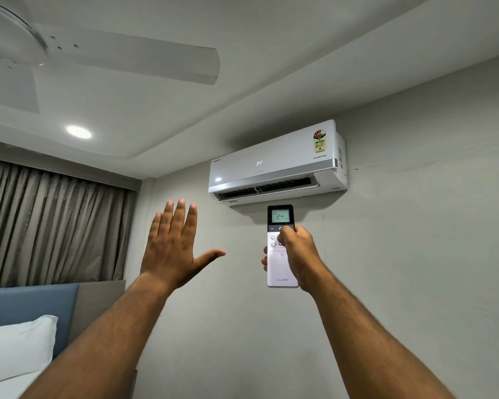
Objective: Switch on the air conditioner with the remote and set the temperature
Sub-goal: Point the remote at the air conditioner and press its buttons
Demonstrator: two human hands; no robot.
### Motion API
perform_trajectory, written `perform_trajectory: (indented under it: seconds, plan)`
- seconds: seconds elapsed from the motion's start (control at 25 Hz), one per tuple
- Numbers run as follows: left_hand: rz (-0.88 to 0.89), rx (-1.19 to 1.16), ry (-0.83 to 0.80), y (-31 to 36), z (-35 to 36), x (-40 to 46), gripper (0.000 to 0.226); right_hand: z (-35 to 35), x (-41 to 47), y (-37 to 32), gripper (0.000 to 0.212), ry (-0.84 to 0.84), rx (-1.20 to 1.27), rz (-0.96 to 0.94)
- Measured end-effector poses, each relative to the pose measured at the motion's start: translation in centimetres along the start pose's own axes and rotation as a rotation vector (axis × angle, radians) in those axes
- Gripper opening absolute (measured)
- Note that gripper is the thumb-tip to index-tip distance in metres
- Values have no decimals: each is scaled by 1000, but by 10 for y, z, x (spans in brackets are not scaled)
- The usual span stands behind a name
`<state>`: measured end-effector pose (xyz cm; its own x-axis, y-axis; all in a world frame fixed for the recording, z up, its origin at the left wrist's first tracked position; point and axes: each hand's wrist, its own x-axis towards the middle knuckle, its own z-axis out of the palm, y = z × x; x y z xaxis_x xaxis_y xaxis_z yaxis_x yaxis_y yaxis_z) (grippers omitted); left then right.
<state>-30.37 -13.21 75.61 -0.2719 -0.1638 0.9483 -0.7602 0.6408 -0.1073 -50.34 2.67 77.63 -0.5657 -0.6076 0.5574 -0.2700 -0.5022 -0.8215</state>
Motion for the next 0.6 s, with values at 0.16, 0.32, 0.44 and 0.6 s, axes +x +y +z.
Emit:
perform_trajectory:
  seconds: [0.16,0.32,0.44,0.6]
  plan:
    - [-1,-2,1,-2,1,0,114,2,1,3,18,4,-11,-4]
    - [0,-1,1,-4,2,-1,114,5,0,5,16,2,-4,0]
    - [-3,-2,4,-5,3,-2,114,7,-1,6,16,-4,6,6]
    - [-9,-2,3,-8,2,-1,114,10,0,7,18,-5,-5,6]
